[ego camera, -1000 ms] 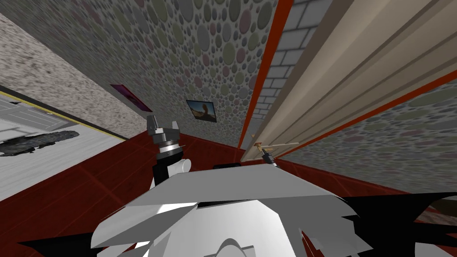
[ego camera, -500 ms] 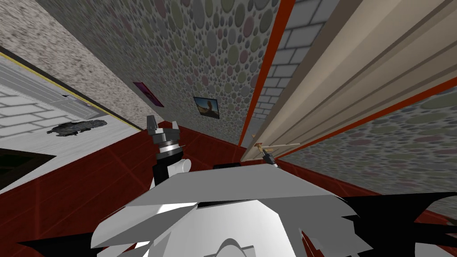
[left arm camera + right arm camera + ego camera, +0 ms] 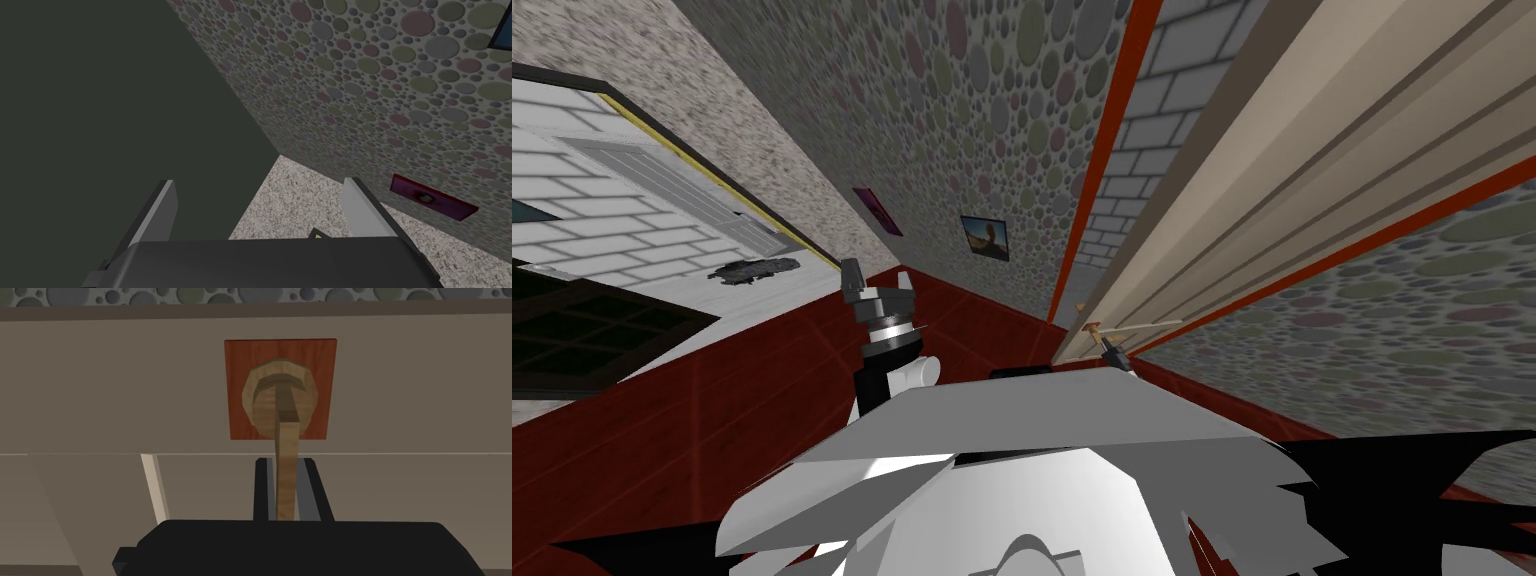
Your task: Pull the door open
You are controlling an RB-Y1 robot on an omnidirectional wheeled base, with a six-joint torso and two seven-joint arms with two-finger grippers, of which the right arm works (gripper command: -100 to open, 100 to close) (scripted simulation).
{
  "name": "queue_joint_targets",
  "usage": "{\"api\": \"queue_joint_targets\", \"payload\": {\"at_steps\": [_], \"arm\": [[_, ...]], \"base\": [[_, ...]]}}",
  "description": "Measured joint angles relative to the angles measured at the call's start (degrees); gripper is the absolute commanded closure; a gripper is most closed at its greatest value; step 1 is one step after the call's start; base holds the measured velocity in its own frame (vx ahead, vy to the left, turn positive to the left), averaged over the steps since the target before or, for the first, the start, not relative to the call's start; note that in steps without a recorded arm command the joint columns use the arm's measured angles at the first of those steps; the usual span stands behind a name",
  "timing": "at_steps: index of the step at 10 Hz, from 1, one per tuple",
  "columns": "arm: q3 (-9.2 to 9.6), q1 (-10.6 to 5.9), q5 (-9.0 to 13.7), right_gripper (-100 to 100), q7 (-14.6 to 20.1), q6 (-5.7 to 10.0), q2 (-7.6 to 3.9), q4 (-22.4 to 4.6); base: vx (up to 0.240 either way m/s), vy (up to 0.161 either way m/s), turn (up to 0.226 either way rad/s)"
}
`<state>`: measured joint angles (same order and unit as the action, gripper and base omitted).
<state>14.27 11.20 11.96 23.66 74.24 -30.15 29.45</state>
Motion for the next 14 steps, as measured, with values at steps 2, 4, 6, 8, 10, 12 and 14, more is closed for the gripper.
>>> {"api": "queue_joint_targets", "payload": {"at_steps": [2,4,6,8,10,12,14], "arm": [[0.12,-0.28,0.19,100,0.12,0.64,-0.14,-0.84],[0.36,-0.41,0.32,100,0.29,1.25,-0.26,-1.27],[0.65,-0.09,0.5,100,0.28,1.8,-0.32,-1.45],[0.9,-0.63,0.61,100,0.56,2.92,-0.41,-3.18],[1.14,-0.1,0.75,100,0.56,3.14,-0.5,-2.94],[1.26,-0.12,0.74,100,0.56,3.14,-0.47,-3.08],[1.33,-0.59,0.82,100,0.65,3.39,-0.55,-3.35]], "base": [[-0.214,-0.065,0.171],[-0.241,-0.095,0.184],[-0.236,-0.068,0.192],[-0.209,-0.06,0.128],[-0.129,-0.059,0.102],[-0.162,-0.046,0.168],[-0.208,-0.069,0.146]]}}
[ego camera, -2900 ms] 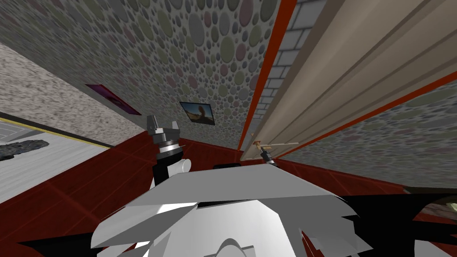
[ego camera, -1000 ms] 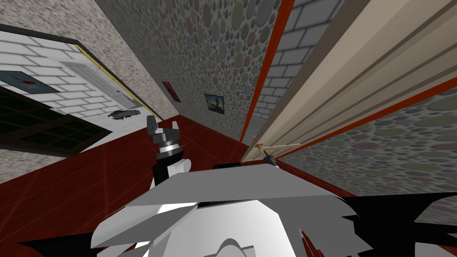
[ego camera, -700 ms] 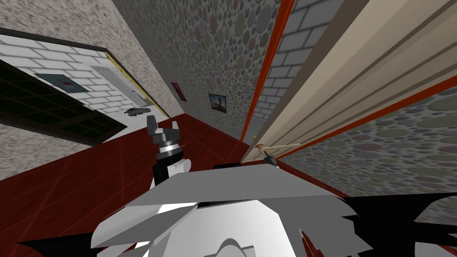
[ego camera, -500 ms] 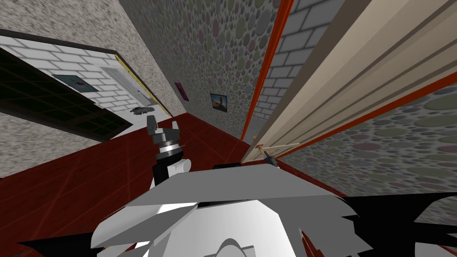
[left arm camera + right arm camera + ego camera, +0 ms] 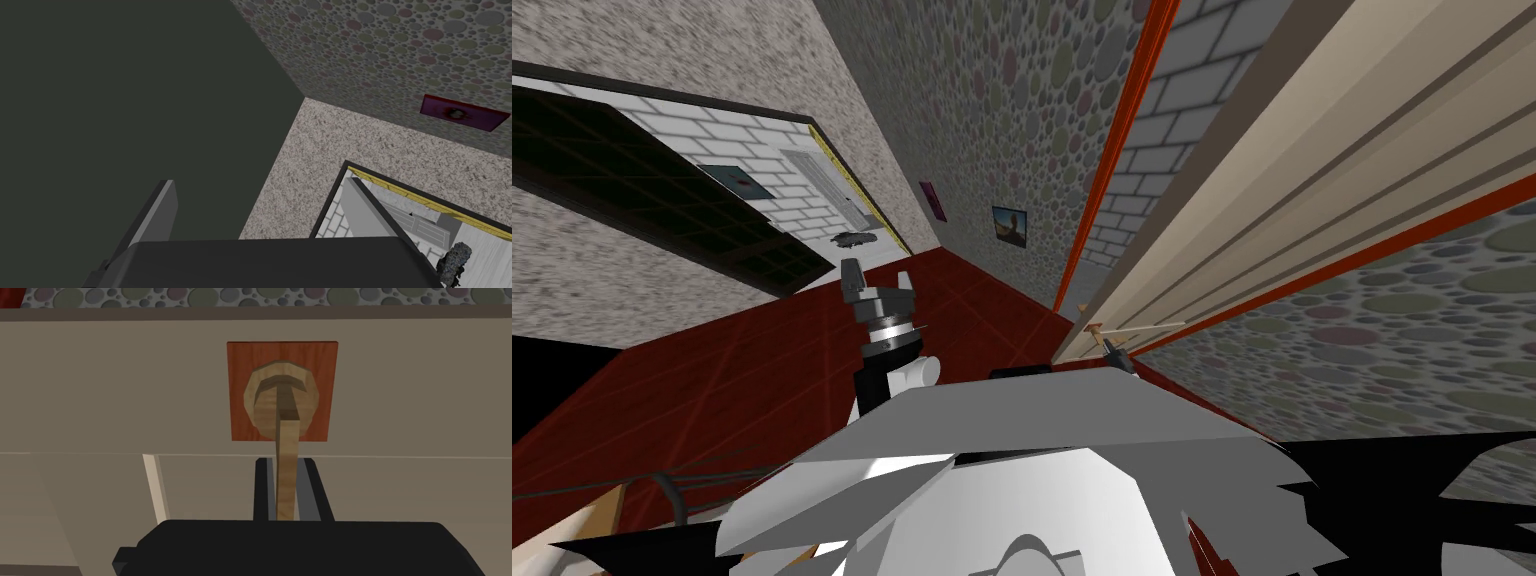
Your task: Pull the door open
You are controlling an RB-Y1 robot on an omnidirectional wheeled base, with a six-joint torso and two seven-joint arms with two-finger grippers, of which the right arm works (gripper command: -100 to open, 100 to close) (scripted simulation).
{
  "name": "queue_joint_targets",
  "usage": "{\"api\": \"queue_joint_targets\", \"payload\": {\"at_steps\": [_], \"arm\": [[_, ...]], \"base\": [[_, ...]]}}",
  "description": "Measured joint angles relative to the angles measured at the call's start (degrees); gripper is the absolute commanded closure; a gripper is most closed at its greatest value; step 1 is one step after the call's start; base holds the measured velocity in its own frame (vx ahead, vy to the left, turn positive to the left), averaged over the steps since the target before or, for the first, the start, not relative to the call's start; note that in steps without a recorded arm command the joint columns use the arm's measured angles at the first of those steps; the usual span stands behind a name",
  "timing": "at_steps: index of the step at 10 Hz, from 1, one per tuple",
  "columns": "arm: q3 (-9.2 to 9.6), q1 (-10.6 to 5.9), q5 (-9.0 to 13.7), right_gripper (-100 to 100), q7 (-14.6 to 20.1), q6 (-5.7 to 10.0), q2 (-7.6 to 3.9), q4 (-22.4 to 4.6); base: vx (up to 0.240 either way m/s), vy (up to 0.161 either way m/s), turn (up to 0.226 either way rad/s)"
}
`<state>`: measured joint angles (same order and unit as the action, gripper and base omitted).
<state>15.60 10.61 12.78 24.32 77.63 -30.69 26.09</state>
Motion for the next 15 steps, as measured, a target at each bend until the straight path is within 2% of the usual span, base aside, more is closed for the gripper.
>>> {"api": "queue_joint_targets", "payload": {"at_steps": [5,6,10,15], "arm": [[0.53,-0.4,0.04,100,0.17,0.48,-0.02,-0.87],[0.59,-1.07,0.06,100,0.36,1.1,0.0,-2.19],[0.9,-0.82,0.05,100,0.38,0.85,-0.04,-1.64],[1.39,-1.49,0.43,100,0.46,1.18,-0.12,-2.33]], "base": [[-0.211,-0.069,0.163],[-0.215,-0.085,0.142],[-0.145,-0.044,0.087],[-0.183,-0.071,0.157]]}}
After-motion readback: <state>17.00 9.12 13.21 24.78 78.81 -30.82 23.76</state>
